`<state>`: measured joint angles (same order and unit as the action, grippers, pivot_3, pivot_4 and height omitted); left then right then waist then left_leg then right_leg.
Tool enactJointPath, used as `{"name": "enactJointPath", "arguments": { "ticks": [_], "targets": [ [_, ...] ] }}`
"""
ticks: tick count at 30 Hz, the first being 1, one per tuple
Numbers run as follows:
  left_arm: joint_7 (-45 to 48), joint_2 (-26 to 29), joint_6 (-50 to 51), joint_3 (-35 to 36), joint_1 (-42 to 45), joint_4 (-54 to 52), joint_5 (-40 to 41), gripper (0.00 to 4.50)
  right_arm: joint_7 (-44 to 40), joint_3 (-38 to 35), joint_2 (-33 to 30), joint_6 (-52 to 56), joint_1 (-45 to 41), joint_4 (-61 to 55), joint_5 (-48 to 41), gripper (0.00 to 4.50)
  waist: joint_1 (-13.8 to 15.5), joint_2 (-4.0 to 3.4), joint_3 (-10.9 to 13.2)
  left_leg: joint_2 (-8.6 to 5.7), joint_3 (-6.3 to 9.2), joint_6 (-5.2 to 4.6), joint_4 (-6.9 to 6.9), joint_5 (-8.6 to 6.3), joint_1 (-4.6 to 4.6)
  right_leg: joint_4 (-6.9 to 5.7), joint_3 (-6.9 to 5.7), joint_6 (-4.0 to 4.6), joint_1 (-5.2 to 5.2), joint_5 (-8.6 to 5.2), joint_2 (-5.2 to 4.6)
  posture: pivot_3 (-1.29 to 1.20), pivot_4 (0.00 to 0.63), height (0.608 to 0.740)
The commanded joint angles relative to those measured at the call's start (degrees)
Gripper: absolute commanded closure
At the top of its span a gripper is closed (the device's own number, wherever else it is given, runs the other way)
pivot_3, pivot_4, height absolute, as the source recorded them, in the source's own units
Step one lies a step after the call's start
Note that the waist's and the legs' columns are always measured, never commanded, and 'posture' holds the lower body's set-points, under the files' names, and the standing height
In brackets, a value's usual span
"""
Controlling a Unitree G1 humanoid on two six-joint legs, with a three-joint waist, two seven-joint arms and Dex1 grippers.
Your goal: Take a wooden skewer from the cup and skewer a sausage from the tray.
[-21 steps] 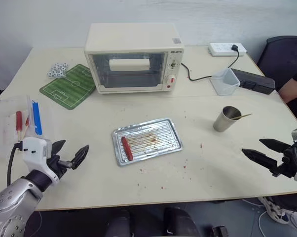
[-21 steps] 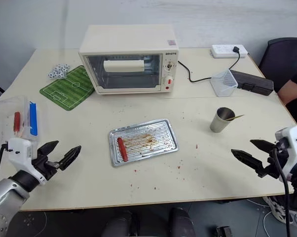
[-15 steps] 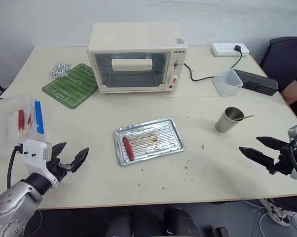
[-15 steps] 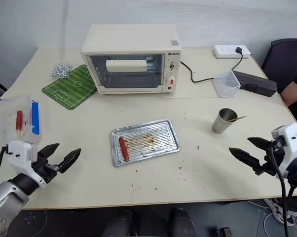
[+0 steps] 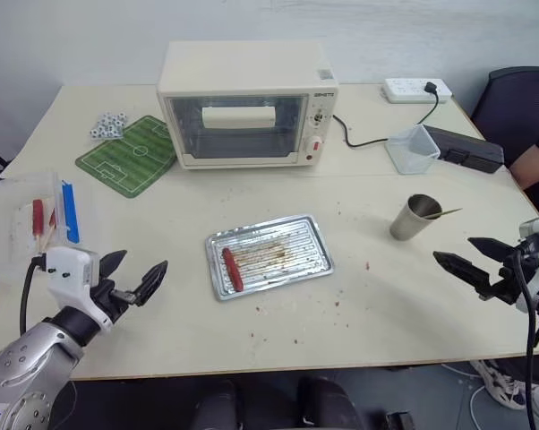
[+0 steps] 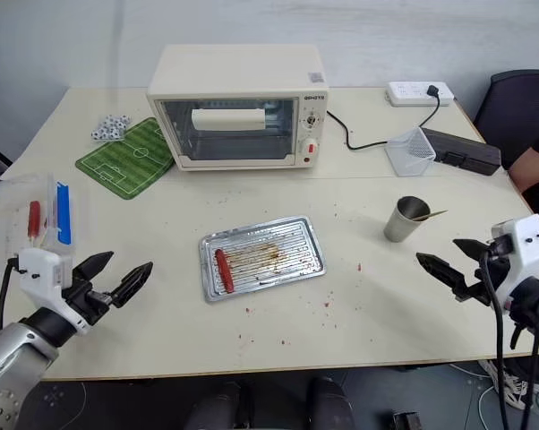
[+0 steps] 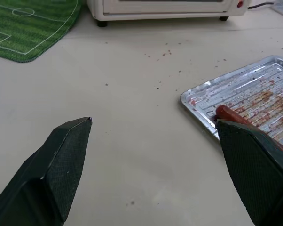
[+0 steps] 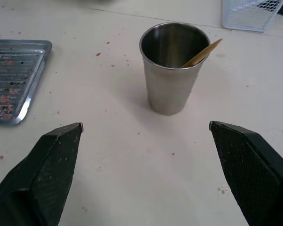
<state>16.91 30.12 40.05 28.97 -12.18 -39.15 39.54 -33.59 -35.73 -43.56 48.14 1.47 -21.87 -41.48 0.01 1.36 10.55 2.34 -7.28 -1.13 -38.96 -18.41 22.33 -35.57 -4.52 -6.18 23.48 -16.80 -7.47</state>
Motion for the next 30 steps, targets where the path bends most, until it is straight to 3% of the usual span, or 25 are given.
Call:
{"name": "enactJointPath", "arguments": {
  "ticks": [1,10,18,20,24,30],
  "targets": [
    [4.93,2.52,-0.18,-2.81,3.95,0.40,3.09,0.02,6.13,-0.88,4.24,-0.23,-3.41,-0.77,-1.73,0.00,0.03,-0.01,-0.01,0.00,0.00,0.01,0.00,0.01,0.00,-0.01,-0.01,0.00,0.00,0.00,0.00,0.00,0.150,0.740],
    [18.00,9.53,1.84,-12.73,20.66,5.57,8.43,0.02,15.88,-0.37,13.66,-1.79,-10.74,0.39,-4.20,0.00,-0.09,-0.14,0.04,-0.01,-0.10,0.04,0.01,0.02,0.03,-0.07,-0.16,-0.02,0.07,0.01,0.36,0.00,0.150,0.740],
    [21.36,9.22,1.48,-18.83,27.60,6.66,7.68,0.02,18.33,1.51,15.87,-5.21,-14.65,4.37,-2.77,0.00,-0.21,-0.15,0.04,0.22,-0.28,0.07,-0.01,0.04,0.01,-0.06,0.06,-0.08,0.10,0.04,0.77,0.00,0.150,0.740],
    [21.36,8.72,0.96,-19.62,28.64,7.67,6.82,0.00,18.24,2.58,16.28,-6.21,-15.33,5.62,-2.17,0.39,-0.22,-0.15,0.04,0.26,-0.33,0.08,-0.01,0.04,0.00,-0.06,0.11,-0.09,0.12,0.05,0.81,0.00,0.150,0.740],
    [21.14,8.03,0.55,-20.35,30.30,8.45,6.32,0.00,18.54,3.90,16.91,-7.88,-16.22,7.26,-1.57,1.62,-0.21,-0.17,0.05,0.35,-0.35,0.13,-0.01,0.06,-0.01,-0.06,0.11,-0.08,0.15,0.05,0.90,0.00,0.150,0.740],
    [20.65,7.28,0.41,-20.87,31.96,8.97,5.72,0.00,18.52,4.73,17.18,-8.87,-17.05,8.38,-1.93,1.62,-0.18,-0.18,0.06,0.35,-0.37,0.13,-0.01,0.06,-0.01,-0.10,0.14,-0.09,0.15,0.05,0.89,0.00,0.150,0.740]
  ]
}}
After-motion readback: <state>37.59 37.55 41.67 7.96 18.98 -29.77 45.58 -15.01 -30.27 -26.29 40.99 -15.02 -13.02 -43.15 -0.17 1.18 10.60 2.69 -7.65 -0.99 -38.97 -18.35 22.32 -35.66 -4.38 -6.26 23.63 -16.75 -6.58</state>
